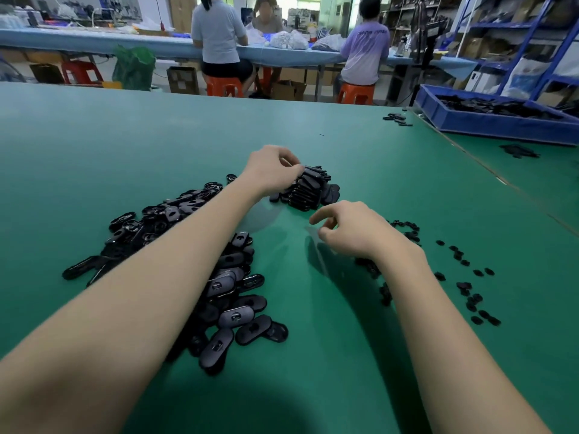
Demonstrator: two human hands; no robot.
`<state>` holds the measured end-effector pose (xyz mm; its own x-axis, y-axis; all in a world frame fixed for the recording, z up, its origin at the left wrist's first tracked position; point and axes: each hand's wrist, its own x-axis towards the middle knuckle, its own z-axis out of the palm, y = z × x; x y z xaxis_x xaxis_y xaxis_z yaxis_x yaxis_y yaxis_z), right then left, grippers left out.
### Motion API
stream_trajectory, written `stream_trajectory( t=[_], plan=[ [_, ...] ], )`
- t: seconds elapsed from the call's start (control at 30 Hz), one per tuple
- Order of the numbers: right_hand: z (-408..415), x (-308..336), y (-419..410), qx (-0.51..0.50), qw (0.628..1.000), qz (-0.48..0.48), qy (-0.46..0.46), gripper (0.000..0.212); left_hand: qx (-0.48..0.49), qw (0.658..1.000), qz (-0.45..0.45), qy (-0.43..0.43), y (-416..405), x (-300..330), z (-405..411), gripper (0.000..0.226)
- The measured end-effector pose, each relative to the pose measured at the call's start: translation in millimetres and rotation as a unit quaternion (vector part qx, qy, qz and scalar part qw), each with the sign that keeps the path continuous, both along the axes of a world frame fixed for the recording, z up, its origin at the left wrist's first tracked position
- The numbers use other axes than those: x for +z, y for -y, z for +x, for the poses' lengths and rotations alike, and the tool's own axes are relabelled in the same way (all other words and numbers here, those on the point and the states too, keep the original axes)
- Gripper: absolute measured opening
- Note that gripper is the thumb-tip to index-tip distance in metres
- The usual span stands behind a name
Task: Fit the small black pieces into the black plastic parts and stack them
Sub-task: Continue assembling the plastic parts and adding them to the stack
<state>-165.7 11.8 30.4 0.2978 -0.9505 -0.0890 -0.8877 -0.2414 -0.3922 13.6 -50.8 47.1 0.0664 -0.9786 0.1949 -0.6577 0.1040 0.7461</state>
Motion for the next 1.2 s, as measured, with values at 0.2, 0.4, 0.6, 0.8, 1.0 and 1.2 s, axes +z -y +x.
stream_trajectory(
  t=[0.2, 0.4, 0.6, 0.8, 1.0, 1.2],
  plan=[
    [27, 2, -13, 0.121, 0.991, 0.041, 0.040, 0.014, -0.052, 0.996, 0.052, -0.046, -49, -18, 19, 0.014],
    [46, -2, -21, 0.191, 0.976, 0.091, 0.060, 0.017, -0.065, 0.994, 0.063, -0.067, -64, -32, 24, 0.016],
    [51, -8, -21, 0.195, 0.977, 0.069, 0.054, 0.013, -0.063, 0.994, 0.052, -0.077, -68, -36, 23, 0.014],
    [34, -9, -14, 0.129, 0.988, 0.018, 0.080, 0.013, -0.084, 0.992, 0.055, -0.078, -71, -37, 23, 0.014],
    [0, -6, -3, 0.024, 0.984, -0.102, 0.144, 0.011, -0.129, 0.985, 0.106, -0.032, -76, -37, 21, 0.020],
    [-7, -3, 1, 0.029, 0.980, -0.110, 0.165, 0.011, -0.116, 0.987, 0.085, -0.069, -79, -38, 13, 0.016]
  ],
)
